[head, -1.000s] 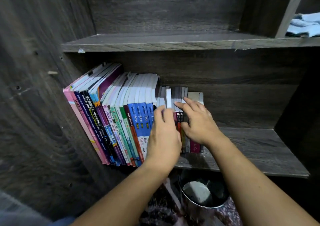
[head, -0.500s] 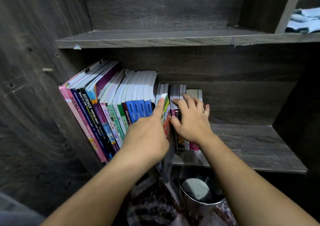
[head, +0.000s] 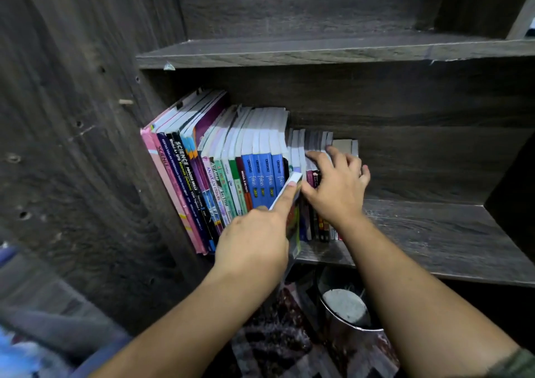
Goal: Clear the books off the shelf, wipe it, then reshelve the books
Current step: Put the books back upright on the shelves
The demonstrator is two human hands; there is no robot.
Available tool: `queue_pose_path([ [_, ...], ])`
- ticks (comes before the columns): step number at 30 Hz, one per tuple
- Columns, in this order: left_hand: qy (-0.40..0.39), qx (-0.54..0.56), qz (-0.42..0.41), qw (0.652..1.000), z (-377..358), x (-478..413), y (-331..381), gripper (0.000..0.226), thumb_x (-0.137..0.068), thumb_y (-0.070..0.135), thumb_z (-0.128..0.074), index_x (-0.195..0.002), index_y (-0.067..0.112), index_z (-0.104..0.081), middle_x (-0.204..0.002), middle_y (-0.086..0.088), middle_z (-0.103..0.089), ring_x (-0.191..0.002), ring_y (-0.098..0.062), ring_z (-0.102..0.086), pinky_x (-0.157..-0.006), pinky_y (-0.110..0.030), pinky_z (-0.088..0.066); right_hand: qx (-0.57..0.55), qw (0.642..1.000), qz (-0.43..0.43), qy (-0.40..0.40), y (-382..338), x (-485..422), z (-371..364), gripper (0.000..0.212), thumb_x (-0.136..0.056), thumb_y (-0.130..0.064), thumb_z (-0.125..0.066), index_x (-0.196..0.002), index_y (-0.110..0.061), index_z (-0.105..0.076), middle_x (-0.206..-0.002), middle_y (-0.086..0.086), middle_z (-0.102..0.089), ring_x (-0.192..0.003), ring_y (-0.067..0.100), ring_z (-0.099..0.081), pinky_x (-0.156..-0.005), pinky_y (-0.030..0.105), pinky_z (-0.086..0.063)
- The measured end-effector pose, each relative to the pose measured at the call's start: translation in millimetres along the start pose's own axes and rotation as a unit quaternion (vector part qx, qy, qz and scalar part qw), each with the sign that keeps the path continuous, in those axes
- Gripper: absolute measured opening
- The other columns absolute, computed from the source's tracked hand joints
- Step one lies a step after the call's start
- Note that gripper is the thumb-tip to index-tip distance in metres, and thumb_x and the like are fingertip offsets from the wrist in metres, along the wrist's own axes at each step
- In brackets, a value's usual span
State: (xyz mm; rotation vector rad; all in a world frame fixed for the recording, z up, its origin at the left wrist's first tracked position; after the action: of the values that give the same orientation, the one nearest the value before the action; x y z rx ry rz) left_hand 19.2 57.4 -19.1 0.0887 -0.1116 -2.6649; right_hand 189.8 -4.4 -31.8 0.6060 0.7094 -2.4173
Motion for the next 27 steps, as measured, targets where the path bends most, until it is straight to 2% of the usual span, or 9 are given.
queue_pose_path([
  [4,0.011,0.008,0.004,1.0,3,2,-3,0.085,-0.096,0.022,-0.047,-0.148,0.046,0.016,-0.1,-0.001,-0.051,-0.093,-0.027,-0.056,-0.082,-0.041,-0.047,-0.013,1.0,0.003,0.026,7,-1,5,0.059,-0.078,-0.075,-0.035,-0.122,-0.041,-0.055,-0.137,-0.005,-0.051,-0.122,0.026,-0.038,-0.101,0.056,-0.032],
  [10,-0.004,0.027,0.001,1.0,0,1,4,0.086,-0.095,0.022,-0.049,-0.148,0.047,0.015,-0.093,0.001,-0.051,-0.088,-0.025,-0.057,-0.081,-0.041,-0.05,-0.023,1.0,0.012,0.009,12,-4,3,0.059,-0.079,-0.074,-0.031,-0.124,-0.043,-0.053,-0.138,-0.006,-0.048,-0.124,0.026,-0.036,-0.101,0.052,-0.032],
  [14,-0.012,0.037,0.004,0.999,-1,0,7,0.089,-0.095,0.019,-0.05,-0.148,0.048,0.014,-0.079,0.004,-0.049,-0.081,-0.023,-0.055,-0.075,-0.039,-0.05,-0.016,0.999,-0.002,0.034,13,-3,6,0.056,-0.077,-0.074,-0.042,-0.121,-0.041,-0.056,-0.137,-0.005,-0.05,-0.122,0.027,-0.038,-0.102,0.058,-0.031],
  [17,-0.019,0.058,0.02,0.998,1,1,7,0.084,-0.095,0.02,-0.049,-0.148,0.048,0.01,-0.08,0.001,-0.053,-0.083,-0.024,-0.057,-0.079,-0.041,-0.053,-0.002,0.998,-0.057,0.019,17,-4,3,0.067,-0.063,-0.064,-0.062,-0.124,-0.038,-0.053,-0.145,0.002,-0.041,-0.13,0.03,-0.033,-0.108,0.065,-0.021],
  [18,-0.02,0.067,0.023,0.997,2,1,8,0.083,-0.095,0.021,-0.049,-0.149,0.048,0.009,-0.081,0.0,-0.054,-0.085,-0.025,-0.058,-0.081,-0.042,-0.054,0.0,0.998,-0.069,0.012,18,-4,3,0.072,-0.059,-0.061,-0.067,-0.126,-0.038,-0.051,-0.148,0.004,-0.035,-0.132,0.031,-0.03,-0.108,0.065,-0.021],
  [21,-0.008,0.085,0.017,0.996,9,1,13,0.081,-0.094,0.024,-0.049,-0.15,0.048,0.005,-0.082,-0.001,-0.058,-0.083,-0.026,-0.06,-0.082,-0.043,-0.055,-0.002,0.996,-0.084,0.001,24,-6,6,0.073,-0.059,-0.062,-0.071,-0.125,-0.04,-0.051,-0.152,0.004,-0.028,-0.131,0.031,-0.028,-0.1,0.055,-0.032],
  [24,0.01,0.092,0.009,0.996,18,-2,20,0.082,-0.094,0.024,-0.051,-0.151,0.045,0.004,-0.079,-0.001,-0.059,-0.08,-0.025,-0.061,-0.081,-0.042,-0.055,-0.007,0.996,-0.088,0.005,42,-9,14,0.066,-0.06,-0.062,-0.069,-0.121,-0.042,-0.053,-0.146,0.0,-0.038,-0.128,0.029,-0.031,-0.093,0.05,-0.036],
  [27,0.039,0.072,-0.002,0.997,26,-12,29,0.087,-0.092,0.018,-0.055,-0.151,0.042,0.004,-0.073,0.0,-0.056,-0.076,-0.024,-0.059,-0.078,-0.04,-0.055,-0.033,0.995,-0.095,-0.006,62,-11,21,0.064,-0.062,-0.059,-0.069,-0.121,-0.042,-0.053,-0.14,-0.003,-0.044,-0.127,0.027,-0.03,-0.094,0.049,-0.035],
])
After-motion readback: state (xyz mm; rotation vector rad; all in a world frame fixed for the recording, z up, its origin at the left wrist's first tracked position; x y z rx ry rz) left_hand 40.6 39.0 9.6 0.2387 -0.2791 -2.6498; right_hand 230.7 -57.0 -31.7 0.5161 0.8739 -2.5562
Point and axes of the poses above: each hand's wrist, its own x-axis away from the middle knuckle, its own z-axis out of the back of the hand, y = z × x, the point moved 10 cm from there along -x, towards the middle knuckle
